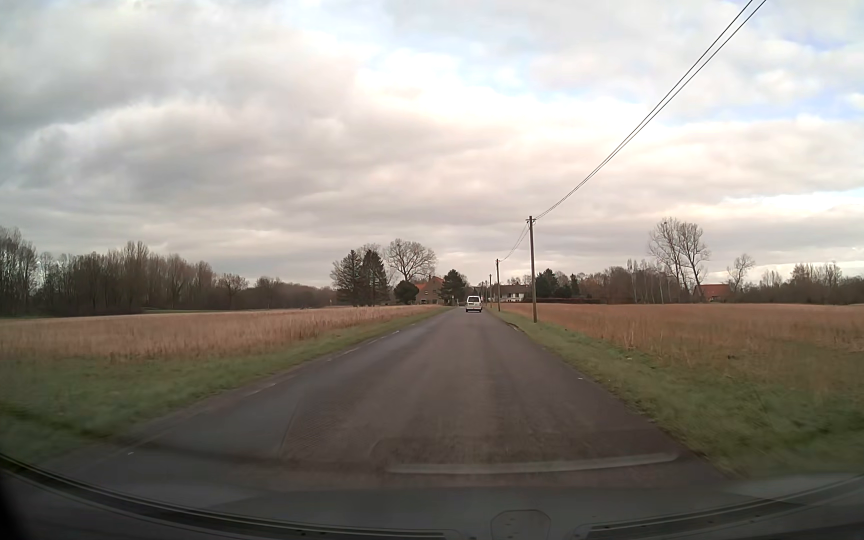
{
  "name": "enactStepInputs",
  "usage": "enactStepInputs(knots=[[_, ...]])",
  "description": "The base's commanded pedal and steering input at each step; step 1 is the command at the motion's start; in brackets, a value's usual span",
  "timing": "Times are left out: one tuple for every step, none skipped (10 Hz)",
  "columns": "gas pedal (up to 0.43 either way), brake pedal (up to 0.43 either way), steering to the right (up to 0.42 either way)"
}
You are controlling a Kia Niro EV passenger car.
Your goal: Follow the waypoints while adhering to traffic rules and regulations
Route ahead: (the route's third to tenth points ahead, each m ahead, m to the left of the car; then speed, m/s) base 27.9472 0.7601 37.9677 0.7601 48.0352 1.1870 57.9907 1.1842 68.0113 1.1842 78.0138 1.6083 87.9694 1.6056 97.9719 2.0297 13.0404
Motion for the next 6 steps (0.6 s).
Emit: enactStepInputs(knots=[[0.157, 0.000, 0.001], [0.157, 0.000, 0.001], [0.157, 0.000, 0.001], [0.157, 0.000, 0.001], [0.157, 0.000, 0.001], [0.157, 0.000, 0.001]])
